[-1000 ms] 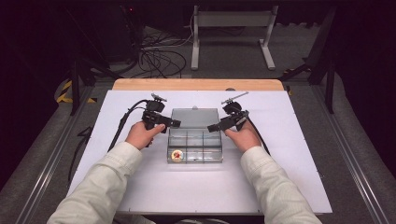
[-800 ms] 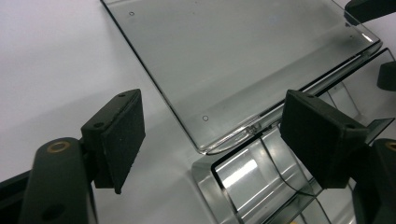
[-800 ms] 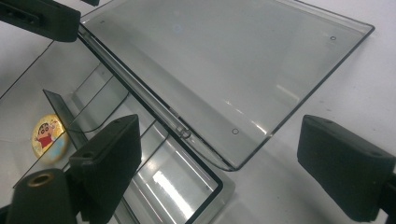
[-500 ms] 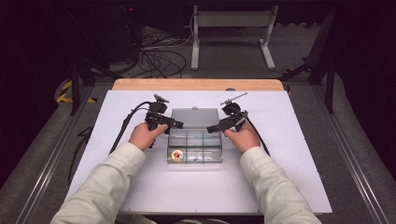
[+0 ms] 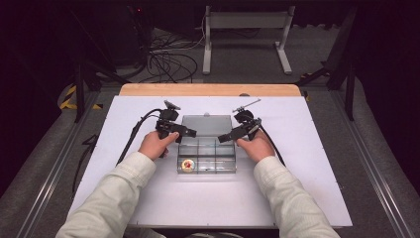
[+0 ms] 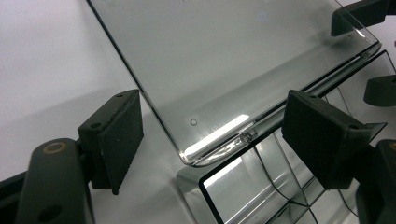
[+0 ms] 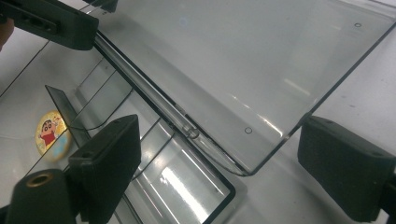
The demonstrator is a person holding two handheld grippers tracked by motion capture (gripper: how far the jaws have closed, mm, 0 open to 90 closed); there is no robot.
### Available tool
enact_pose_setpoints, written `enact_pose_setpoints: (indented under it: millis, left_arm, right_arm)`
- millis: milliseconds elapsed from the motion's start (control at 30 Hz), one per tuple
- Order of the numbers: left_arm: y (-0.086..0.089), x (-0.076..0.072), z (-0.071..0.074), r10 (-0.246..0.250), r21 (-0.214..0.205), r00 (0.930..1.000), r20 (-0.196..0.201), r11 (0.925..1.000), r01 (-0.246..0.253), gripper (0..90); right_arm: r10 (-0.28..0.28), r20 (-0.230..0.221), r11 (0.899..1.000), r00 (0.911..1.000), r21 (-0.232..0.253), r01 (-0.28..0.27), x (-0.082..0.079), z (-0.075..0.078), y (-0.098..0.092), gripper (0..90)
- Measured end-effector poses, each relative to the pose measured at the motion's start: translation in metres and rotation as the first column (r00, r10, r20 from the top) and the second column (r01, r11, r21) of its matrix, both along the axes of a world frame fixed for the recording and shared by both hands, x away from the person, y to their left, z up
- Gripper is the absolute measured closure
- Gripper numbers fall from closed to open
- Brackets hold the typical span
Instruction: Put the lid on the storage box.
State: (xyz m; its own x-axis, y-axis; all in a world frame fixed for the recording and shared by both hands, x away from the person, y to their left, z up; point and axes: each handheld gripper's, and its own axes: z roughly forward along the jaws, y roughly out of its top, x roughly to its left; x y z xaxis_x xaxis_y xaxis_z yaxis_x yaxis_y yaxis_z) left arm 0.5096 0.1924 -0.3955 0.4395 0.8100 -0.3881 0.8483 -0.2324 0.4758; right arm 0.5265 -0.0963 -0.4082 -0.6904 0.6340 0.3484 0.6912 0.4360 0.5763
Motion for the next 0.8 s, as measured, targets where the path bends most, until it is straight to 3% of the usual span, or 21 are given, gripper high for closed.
enact_pose_setpoints:
  millis: [400,567,800]
  left_arm:
    - [0.0015,0.0022,-0.0011,0.003,-0.021,0.9999,-0.016,0.9998,-0.004,21.1]
    - [0.0019,0.0037,-0.0029,-0.012,-0.043,0.9983,-0.057,0.999,0.01,22.8]
    - [0.0002,0.0035,-0.0033,-0.014,-0.039,0.9985,-0.053,0.9991,0.012,22.2]
  right_arm:
    - [0.002,-0.007,1.0,1.0,-0.001,-0.002,-0.0004,-0.0003,0.0014,21.2]
    - [0.0,-0.006,1.0,1.0,-0.004,0.0,-0.0009,-0.0001,0.0022,21.1]
    - [0.0,-0.006,1.0,1.0,-0.008,0.0,-0.0012,-0.0001,0.0026,21.1]
